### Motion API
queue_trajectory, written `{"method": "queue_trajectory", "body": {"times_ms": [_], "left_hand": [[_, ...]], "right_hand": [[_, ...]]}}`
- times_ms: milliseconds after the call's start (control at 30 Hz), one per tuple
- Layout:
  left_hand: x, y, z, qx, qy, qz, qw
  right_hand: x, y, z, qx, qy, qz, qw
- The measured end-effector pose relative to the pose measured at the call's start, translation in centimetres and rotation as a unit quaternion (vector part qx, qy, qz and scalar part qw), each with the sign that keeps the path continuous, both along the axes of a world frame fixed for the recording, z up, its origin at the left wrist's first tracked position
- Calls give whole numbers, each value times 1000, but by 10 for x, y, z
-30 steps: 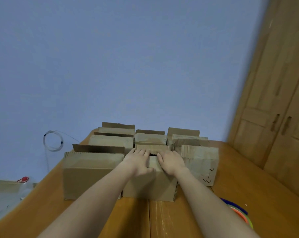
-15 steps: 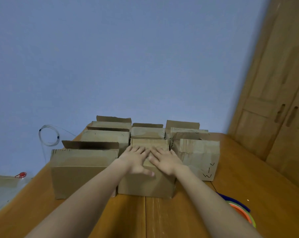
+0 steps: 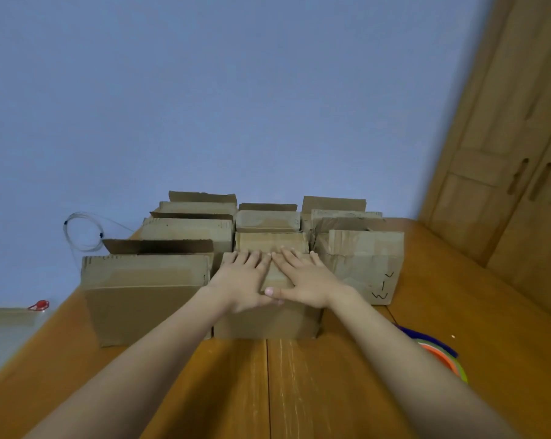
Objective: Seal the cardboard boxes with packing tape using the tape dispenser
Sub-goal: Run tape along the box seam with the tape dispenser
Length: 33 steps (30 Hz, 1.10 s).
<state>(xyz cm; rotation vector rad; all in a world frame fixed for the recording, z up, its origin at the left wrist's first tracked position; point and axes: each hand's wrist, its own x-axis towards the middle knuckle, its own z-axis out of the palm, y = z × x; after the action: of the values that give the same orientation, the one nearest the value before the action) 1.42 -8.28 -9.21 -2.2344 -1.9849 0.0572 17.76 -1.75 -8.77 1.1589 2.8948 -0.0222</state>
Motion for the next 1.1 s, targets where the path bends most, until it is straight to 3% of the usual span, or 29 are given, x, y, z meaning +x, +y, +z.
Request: {"method": "queue_trajectory", "body": {"times_ms": [633, 867, 1000, 1100], "left_hand": [[39, -85, -3, 34, 17, -64, 997], [44, -94, -7, -25, -38, -51, 998], [43, -93, -7, -35, -51, -54, 997], [43, -92, -7, -41, -49, -45, 997]], "right_hand": [[53, -94, 1, 20, -14, 9, 1000], [57, -102, -4, 14, -12, 4, 1000], [57, -104, -7, 37, 29, 0, 999], [63, -104, -5, 3, 116, 6, 993]]}}
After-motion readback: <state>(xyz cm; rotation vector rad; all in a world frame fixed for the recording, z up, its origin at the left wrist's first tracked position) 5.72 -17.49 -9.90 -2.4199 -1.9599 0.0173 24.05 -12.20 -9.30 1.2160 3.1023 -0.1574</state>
